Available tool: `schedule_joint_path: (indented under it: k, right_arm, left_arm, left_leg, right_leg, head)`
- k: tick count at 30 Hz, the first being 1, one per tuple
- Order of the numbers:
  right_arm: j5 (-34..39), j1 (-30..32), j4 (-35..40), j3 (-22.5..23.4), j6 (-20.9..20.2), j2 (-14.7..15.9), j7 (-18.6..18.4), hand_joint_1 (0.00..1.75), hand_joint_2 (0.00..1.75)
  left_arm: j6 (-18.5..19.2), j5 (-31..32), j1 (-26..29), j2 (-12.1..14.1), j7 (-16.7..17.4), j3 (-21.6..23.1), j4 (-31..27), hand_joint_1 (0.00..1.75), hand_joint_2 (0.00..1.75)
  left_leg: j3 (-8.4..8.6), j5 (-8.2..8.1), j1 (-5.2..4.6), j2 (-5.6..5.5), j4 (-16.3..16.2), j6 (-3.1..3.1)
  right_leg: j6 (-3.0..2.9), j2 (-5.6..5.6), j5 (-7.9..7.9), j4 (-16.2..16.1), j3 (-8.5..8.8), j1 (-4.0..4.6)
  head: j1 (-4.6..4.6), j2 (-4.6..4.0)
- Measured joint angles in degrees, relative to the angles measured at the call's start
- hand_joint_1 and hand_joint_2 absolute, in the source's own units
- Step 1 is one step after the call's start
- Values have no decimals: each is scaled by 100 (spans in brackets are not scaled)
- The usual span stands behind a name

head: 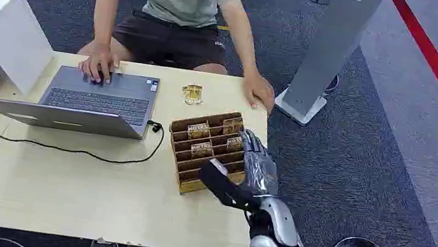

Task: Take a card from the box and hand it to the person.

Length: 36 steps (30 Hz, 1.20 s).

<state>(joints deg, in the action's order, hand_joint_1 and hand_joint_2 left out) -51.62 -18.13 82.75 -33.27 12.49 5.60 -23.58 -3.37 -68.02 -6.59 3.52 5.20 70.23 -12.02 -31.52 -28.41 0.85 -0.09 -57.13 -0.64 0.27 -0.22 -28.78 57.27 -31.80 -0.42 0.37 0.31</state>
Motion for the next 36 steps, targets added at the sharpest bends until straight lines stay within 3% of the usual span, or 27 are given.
schedule_joint_path:
  k: [6, 14, 19, 36]
  right_arm:
    - [-667, -705, -9, -207, -560, -37, -562, 56, 175]
    - [-960, -1126, -94, -402, -895, -55, -993, 65, 175]
    - [-938, -1113, -127, -452, -962, -31, -1299, 79, 175]
    - [-580, -1081, -511, -557, -997, -7, -1433, 75, 175]
  left_arm:
    - [33, 76, -7, -4, 0, 11, 0, 0, 0]
    - [46, 112, -9, -11, 55, 26, 0, 0, 0]
    - [50, 105, -6, -11, 144, 39, 0, 0, 0]
    - [94, 236, -86, -28, 112, 63, 0, 0, 0]
  left_leg:
    - [-7, 0, 0, -1, 0, 0]
    - [-7, -1, 0, -1, 0, 0]
    - [-6, -1, 0, -1, 0, 0]
    - [-8, -1, 0, -2, 0, 0]
  right_leg:
    - [0, -2, -1, 2, -3, 0]
    - [1, -3, -1, 1, -5, 0]
    - [1, -2, -1, 1, -5, 0]
    - [0, -2, -1, 1, -5, 0]
  head:
    - [-4, 0]
    - [0, 0]
    - [-2, 0]
    - [0, 0]
